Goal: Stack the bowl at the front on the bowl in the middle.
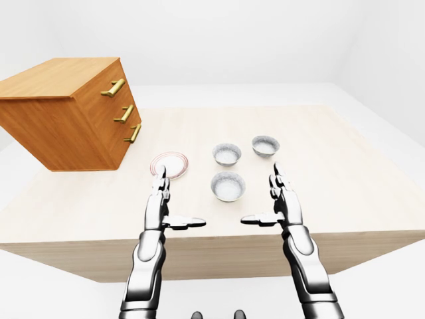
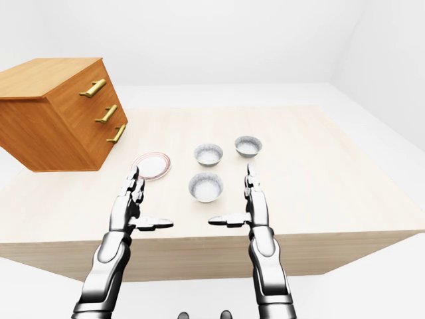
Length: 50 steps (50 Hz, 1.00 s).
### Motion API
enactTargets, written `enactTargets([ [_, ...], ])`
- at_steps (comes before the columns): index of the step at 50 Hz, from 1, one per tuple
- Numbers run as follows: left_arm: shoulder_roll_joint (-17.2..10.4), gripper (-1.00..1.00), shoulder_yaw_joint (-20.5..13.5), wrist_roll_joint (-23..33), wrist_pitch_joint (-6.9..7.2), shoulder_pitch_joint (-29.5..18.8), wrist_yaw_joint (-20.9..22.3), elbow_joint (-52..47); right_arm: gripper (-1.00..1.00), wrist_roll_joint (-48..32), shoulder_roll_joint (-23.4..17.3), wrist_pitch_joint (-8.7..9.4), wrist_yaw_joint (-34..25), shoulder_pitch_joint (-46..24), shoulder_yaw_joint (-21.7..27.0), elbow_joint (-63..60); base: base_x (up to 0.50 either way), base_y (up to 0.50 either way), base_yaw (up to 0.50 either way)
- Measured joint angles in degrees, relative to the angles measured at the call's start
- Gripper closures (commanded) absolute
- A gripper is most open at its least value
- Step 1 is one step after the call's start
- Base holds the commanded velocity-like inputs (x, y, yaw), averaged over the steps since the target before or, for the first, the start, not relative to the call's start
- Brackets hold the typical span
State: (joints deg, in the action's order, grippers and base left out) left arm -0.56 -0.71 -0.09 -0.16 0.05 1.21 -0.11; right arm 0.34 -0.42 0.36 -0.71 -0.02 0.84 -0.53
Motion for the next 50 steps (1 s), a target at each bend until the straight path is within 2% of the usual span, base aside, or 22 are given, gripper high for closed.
enactTargets([
  [6, -0.32, -1.0, -0.42, 0.22, -0.39, 0.32, 1.09, -0.35, -1.0, 0.18, -0.29, 0.27, -0.72, -0.05, 0.47, -0.49, 0.0, 0.0, 0.0],
  [15, -0.44, -1.0, -0.6, 0.56, -0.79, 0.68, 1.99, -0.64, -1.0, 0.18, -0.55, -0.64, -2.2, 0.25, 0.54, -0.41, 0.0, 0.0, 0.0],
  [27, -0.58, -1.0, -0.6, 1.15, -1.15, 0.99, 2.32, -1.16, -1.0, -0.59, -0.63, -1.06, -4.57, 1.4, -0.03, -1.82, -0.1, -0.47, 0.0],
  [29, 0.27, -1.0, -0.51, 1.18, -1.1, 1.02, 2.4, -1.36, -1.0, -1.15, -1.54, -1.1, -4.76, 1.54, -0.04, -1.95, 0.0, 0.0, 0.0],
  [32, 0.13, -1.0, -0.61, 1.15, -0.92, 0.92, 2.43, -1.67, -1.0, -2.21, -1.53, -1.03, -4.88, 1.47, -0.12, -1.98, 0.0, 0.0, 0.0],
  [40, -0.88, -1.0, -1.96, 0.16, 1.38, -0.32, 2.81, -3.41, -1.0, -5.5, -1.59, 0.57, -5.16, 0.2, -0.31, -3.3, 0.0, 0.0, 0.0],
  [46, -1.99, -1.0, -3.28, -1.13, 4.84, -2.38, 3.85, -5.34, -1.0, -7.58, -2.01, 2.98, -6.08, -1.94, -0.09, -4.53, 0.0, 0.0, 0.0],
  [50, -2.83, -1.0, -4.06, -1.99, 5.16, -3.56, 5.24, -7.76, -1.0, -8.98, -2.6, 4.64, -7.32, -3.84, 0.27, -5.65, 0.0, 0.0, 0.0],
])
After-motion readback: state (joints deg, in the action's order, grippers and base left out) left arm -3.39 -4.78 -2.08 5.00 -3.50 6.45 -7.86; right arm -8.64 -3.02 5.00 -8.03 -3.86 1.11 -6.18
